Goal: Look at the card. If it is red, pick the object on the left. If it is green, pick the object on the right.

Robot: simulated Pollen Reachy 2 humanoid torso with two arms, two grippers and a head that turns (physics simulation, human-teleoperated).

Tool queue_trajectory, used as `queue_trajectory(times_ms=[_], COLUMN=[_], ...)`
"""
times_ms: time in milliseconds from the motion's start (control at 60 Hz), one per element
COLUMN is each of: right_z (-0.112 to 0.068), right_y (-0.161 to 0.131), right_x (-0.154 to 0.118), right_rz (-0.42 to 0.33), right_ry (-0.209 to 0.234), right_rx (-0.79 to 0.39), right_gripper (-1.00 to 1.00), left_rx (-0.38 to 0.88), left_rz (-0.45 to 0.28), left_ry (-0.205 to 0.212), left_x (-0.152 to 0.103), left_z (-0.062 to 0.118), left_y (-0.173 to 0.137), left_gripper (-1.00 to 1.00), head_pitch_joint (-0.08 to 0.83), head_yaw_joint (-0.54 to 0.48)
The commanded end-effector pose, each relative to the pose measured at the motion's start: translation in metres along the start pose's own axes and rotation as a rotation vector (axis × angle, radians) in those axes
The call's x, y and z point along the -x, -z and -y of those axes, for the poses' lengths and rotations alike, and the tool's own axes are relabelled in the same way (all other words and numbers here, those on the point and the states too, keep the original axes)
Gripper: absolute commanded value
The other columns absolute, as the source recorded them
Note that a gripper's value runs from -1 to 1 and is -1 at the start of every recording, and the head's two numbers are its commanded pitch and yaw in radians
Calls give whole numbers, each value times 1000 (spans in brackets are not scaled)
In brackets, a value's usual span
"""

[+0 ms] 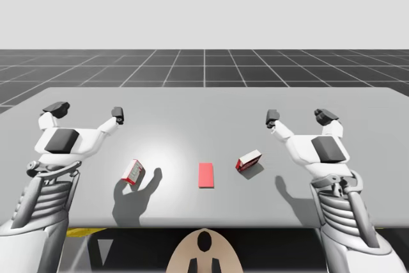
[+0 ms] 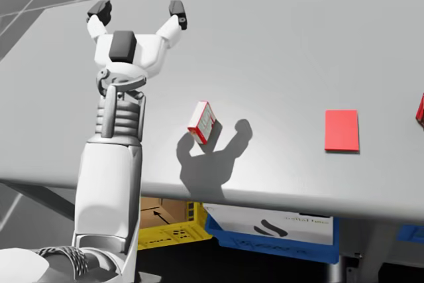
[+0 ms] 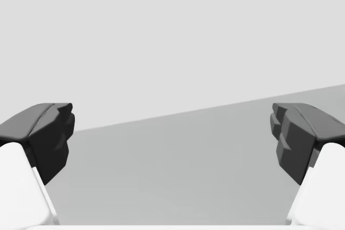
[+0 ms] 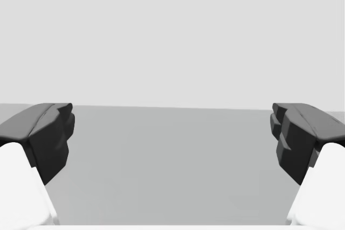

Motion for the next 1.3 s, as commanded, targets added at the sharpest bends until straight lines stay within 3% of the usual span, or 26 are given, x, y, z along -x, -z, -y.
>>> queue_trajectory(times_ms=[17,167,250,450,483,500,550,683,733,867,933,983,1050,1067,1300], right_z=[-2,-3,-3,-5,-6,-6,-7,-7,-7,-7,-7,-7,-7,-6,-6], right_y=[-1,0,0,0,0,1,1,1,1,1,2,2,2,2,2], right_x=[2,3,5,7,8,8,9,10,11,11,11,11,11,11,10], right_rz=[-6,-11,-19,-28,-29,-31,-33,-37,-38,-39,-38,-37,-37,-36,-32], right_ry=[12,14,16,16,17,17,16,17,18,20,21,22,24,24,25], right_rx=[-2,-1,0,-3,-4,-5,-5,-5,-3,-5,-6,-6,-7,-6,-7], right_gripper=[-1000,-1000,-1000,-1000,-1000,-1000,-1000,-1000,-1000,-1000,-1000,-1000,-1000,-1000,-1000], left_rx=[10,45,77,173,192,205,258,342,353,356,386,409,411,413,411], left_rz=[-6,-16,-65,-151,-165,-196,-245,-300,-335,-363,-381,-437,-459,-477,-513], left_ry=[-17,-81,-136,-134,-145,-170,-180,-239,-255,-249,-207,-258,-268,-288,-339], left_x=[-1,-14,-28,-45,-46,-47,-50,-49,-43,-18,0,13,27,34,64], left_z=[1,3,2,-13,-15,-15,-20,-34,-38,-37,-35,-30,-26,-23,-6], left_y=[0,-9,-19,-51,-57,-60,-73,-99,-111,-135,-145,-152,-157,-159,-159], left_gripper=[-1000,-1000,-1000,-1000,-1000,-1000,-1000,-1000,-1000,-1000,-1000,-1000,-1000,-1000,-1000], head_pitch_joint=[768,761,754,753,754,755,756,760,762,769,770,770,770,770,768], head_yaw_joint=[399,406,413,420,420,421,424,427,427,424,423,426,427,427,421])
